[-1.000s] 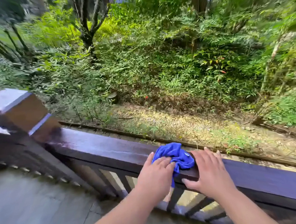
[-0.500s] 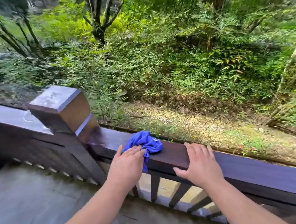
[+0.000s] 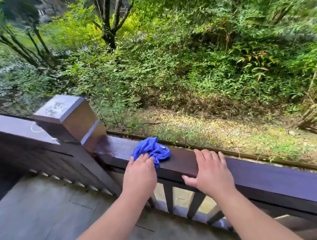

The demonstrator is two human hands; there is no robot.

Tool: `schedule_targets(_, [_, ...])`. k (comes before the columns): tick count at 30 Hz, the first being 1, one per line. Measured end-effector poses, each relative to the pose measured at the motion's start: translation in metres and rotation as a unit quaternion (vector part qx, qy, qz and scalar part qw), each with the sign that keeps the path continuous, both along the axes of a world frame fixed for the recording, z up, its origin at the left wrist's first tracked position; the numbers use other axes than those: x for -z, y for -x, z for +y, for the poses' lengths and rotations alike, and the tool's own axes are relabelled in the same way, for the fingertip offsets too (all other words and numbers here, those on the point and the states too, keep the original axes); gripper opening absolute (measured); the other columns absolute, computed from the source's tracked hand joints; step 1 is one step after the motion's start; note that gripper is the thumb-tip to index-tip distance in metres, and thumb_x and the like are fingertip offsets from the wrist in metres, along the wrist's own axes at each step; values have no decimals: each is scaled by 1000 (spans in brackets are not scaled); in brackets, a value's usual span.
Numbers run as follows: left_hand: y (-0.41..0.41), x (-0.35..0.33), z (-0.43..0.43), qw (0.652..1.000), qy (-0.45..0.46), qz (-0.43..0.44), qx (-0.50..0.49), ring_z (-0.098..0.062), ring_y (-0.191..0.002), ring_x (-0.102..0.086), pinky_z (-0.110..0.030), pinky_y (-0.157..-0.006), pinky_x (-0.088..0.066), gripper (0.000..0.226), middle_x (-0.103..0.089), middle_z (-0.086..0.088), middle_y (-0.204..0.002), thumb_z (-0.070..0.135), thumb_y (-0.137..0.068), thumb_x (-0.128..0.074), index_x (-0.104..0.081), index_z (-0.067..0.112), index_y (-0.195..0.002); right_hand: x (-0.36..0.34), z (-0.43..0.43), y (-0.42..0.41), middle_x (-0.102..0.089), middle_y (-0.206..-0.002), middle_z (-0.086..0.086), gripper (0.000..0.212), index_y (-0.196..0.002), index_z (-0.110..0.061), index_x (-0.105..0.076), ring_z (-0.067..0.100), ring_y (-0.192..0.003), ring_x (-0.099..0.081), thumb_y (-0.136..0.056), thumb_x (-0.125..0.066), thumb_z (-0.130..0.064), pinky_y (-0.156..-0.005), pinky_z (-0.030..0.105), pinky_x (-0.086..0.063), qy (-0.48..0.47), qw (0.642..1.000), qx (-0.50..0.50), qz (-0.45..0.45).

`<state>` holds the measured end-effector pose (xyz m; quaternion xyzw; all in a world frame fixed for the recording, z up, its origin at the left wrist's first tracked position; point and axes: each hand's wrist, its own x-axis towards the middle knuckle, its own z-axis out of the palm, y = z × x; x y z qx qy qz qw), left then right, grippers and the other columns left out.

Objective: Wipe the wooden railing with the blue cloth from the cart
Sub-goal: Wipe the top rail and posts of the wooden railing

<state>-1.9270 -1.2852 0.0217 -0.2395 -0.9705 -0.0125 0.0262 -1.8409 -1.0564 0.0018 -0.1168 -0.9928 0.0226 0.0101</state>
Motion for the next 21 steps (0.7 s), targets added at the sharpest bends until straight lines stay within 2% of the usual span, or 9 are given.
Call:
schedule_targets(4, [-2,-2,3,1000,18,11,-5,-20,-132,-46,-42,-113,-30,38,-57,-5,-139,18,-89,-35,-59,17,-119,0,1,0,-47,-149,5,110,-156,-19,-31,31,-136,-40,-72,-35,-90,-123,57,-19,6,1000,-4,-5])
schedule_targets(8, [-3,-1,4,1000,19,15,-13,-18,-133,-45,-40,-114,-29,41,-55,-4,-142,19,-90,-35,-57,17,-125,-1,1,-1,-46,-149,4,109,-157,-19,-30,30,-137,-39,-73,-36,-89,-124,56,-18,12,1000,-4,-1])
schedule_targets(12, [-1,1,-4,1000,-7,12,9,-19,-132,-49,-43,-113,-32,39,-56,-6,-142,20,-91,-44,-60,15,-126,-1,0,1,-45,-151,2,109,-157,-20,-31,28,-140,-38,-73,-36,-90,-125,55,-17,9,1000,-2,-2])
schedule_targets(16, [14,6,-34,992,-74,42,94,-15,-114,-64,-48,-102,-48,35,-70,-2,-123,19,-80,-65,-71,19,-114,3,0,2,-46,-150,0,110,-157,-23,-31,26,-140,-38,-71,-36,-91,-126,52,-16,-5,1000,13,-2])
schedule_targets(18, [31,6,-63,989,-83,57,107,-14,-108,-67,-49,-98,-50,35,-73,-1,-116,20,-77,-61,-73,19,-109,3,-4,4,-47,-149,-1,109,-157,-24,-33,25,-139,-39,-71,-38,-91,-126,51,-17,-15,1000,19,-3])
schedule_targets(21, [68,7,-109,992,-45,84,82,-18,-104,-69,-50,-94,-50,36,-74,-6,-111,21,-77,-55,-73,15,-107,1,-7,5,-45,-151,-2,110,-157,-25,-31,24,-141,-37,-70,-38,-92,-126,49,-15,-21,999,34,-12])
